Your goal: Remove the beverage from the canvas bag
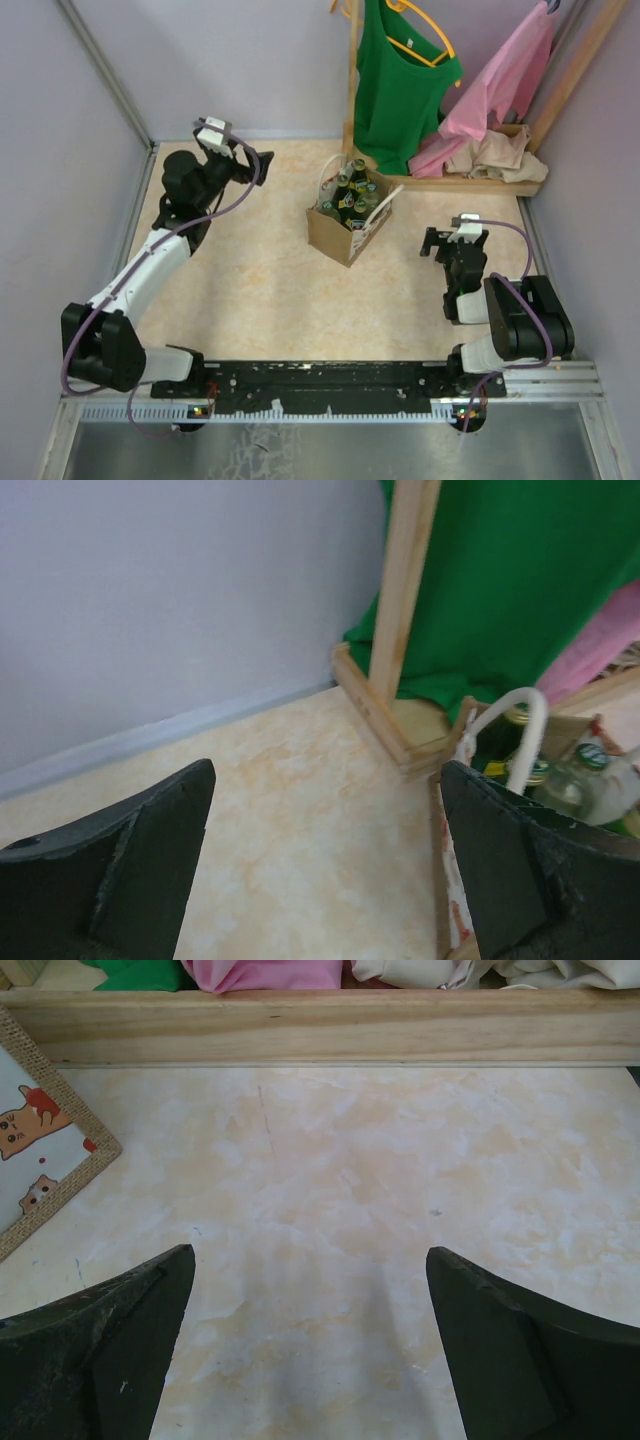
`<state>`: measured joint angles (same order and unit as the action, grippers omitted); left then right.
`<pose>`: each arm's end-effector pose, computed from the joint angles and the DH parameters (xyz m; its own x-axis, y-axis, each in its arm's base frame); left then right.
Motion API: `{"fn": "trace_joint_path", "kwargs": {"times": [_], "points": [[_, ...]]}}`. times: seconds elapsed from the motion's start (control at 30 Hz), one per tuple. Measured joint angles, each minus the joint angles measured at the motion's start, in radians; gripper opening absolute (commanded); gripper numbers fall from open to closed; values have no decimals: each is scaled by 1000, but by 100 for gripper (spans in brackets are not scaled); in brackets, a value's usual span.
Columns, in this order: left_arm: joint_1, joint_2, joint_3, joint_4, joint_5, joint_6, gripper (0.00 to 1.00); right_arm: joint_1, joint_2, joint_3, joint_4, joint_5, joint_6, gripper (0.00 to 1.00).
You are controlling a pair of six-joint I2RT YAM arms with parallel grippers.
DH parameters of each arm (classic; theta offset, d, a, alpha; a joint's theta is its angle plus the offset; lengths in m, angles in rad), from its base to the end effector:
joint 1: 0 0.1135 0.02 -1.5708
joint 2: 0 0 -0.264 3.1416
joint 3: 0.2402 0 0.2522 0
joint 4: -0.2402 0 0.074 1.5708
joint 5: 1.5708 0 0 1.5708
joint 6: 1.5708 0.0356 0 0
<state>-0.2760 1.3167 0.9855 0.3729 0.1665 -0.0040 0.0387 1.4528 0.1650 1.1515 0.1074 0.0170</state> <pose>0.3003 -0.0912 0.3507 0.0384 -0.0150 -0.9992 0.4282 0.9037 0.0029 0.2233 0.0048 0.1423 -0.1346 0.0117 -0.9908 0.0700 0.9975 0.0023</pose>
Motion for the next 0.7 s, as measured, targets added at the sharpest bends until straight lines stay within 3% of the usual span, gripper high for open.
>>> {"fn": "trace_joint_path", "kwargs": {"times": [0.17, 0.33, 0.5, 0.7], "points": [[-16, 34, 113, 1, 159, -25, 100, 0, 0, 0, 0, 0, 0, 99], [-109, 80, 190, -33, 200, -1, 97, 0, 0, 0, 0, 0, 0, 99], [-225, 160, 301, -117, 211, 44, 74, 0, 0, 0, 0, 0, 0, 99], [-288, 266, 452, -278, 222, 68, 31, 0, 0, 0, 0, 0, 0, 99]]}}
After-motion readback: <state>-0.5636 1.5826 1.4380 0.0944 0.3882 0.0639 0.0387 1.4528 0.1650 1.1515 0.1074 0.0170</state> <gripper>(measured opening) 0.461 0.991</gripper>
